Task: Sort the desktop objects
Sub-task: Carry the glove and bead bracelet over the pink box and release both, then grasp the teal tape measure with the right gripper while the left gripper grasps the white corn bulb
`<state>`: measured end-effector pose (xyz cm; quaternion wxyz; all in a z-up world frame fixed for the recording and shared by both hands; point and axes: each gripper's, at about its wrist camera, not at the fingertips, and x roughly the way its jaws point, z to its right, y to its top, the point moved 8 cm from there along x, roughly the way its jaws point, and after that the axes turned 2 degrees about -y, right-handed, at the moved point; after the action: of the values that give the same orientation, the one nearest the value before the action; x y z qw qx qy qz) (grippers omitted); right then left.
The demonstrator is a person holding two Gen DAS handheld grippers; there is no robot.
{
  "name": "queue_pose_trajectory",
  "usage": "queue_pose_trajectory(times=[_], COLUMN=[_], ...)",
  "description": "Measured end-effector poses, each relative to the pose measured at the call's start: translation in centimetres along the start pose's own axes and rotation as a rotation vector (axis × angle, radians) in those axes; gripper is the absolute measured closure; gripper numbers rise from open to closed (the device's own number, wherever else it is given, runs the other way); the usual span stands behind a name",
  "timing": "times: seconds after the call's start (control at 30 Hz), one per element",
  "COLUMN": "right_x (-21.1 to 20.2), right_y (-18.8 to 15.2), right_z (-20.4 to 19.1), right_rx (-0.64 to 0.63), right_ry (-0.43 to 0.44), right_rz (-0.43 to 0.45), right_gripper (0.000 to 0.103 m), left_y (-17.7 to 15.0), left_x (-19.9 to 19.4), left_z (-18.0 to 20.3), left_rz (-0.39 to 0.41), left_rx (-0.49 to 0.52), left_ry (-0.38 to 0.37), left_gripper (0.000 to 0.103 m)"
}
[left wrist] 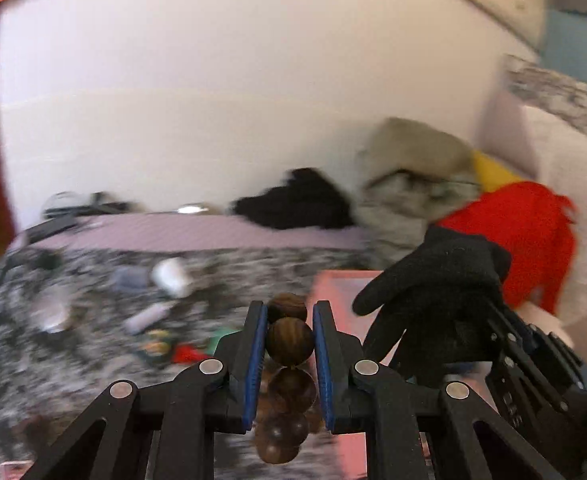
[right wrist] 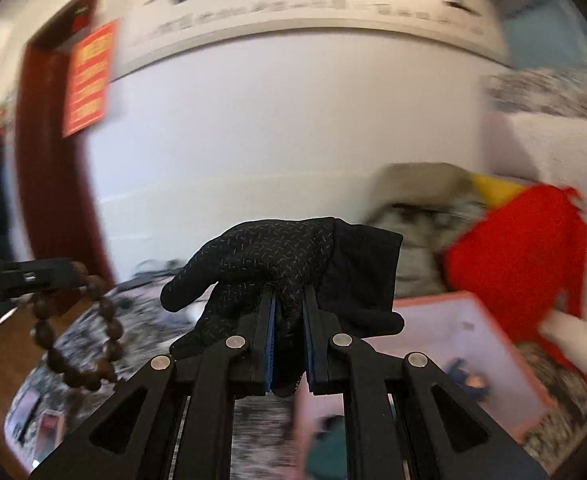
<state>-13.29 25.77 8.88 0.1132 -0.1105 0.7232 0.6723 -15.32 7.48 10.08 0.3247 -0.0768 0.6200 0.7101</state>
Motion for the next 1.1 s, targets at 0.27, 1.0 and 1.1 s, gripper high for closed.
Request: queue_pose_trajectory(times=[0.27, 1.0, 1.1], right_x=[-0.5, 3.9, 4.1], right_y=[-0.4, -3.2, -3.0], right_z=[9.3, 12.1, 9.1], right_rx=[0.096, 0.189, 0.158], right_ry=[-0.171, -0.286, -0.238], right_rz=[0.002, -0.08, -0.063], right_gripper=[0.091, 0.013, 0.012], left_y=[-1.1, -1.0, -2.0], left_x=[5.3, 10.5, 9.9], left_z=[9.1, -0.8, -4.0], left_rz=[-0.061, -0.025, -0.052], left_rx=[0.062, -0.228, -0.262], left_ry=[-0.184, -0.077, -0.029], left_gripper=[0.085, 0.009, 0.009])
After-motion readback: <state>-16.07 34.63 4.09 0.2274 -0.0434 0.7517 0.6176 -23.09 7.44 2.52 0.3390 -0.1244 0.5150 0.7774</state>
